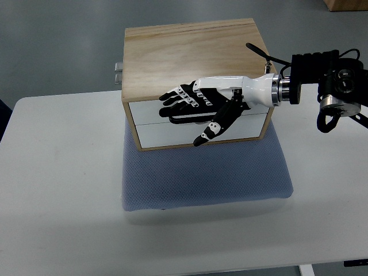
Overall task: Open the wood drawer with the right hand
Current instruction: 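Hook the right hand fingers around the upper drawer's black handle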
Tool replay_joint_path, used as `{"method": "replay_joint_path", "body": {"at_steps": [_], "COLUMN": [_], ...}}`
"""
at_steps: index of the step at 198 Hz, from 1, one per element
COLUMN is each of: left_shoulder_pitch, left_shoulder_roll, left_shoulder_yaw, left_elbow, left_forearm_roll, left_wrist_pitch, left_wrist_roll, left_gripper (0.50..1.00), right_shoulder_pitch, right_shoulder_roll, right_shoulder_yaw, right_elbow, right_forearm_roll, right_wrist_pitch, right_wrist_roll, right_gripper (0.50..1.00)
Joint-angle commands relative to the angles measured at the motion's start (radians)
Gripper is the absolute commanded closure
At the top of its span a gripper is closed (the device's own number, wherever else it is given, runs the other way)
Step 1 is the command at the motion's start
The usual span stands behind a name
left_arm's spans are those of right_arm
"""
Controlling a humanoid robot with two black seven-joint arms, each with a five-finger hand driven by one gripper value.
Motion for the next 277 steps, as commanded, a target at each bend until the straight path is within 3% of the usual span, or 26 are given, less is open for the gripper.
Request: {"method": "replay_joint_path", "body": {"at_steps": [1, 277], "left_shoulder_pitch": [0.001, 0.001], "left_shoulder_roll": [0.000, 0.000], "left_shoulder_yaw": [-0.001, -0.001], "left_elbow": [0.000, 0.000], "left_forearm_roll": [0.000, 0.000], "left_wrist_pitch": [-0.001, 0.001], "left_wrist_roll": [0.000, 0.000], "left_gripper": [0.500, 0.500], "right_shoulder_pitch": [0.000, -0.012], "right_shoulder_roll": [0.001, -0.030], "right_shoulder_yaw": [-0.002, -0.062], "right_elbow": [0.000, -0.040], "right_forearm_roll": [-0.001, -0.077], "right_wrist_pitch": [-0.027, -0.045], "right_wrist_roll": [-0.003, -0.004], "right_gripper": [0.564, 0.562]}}
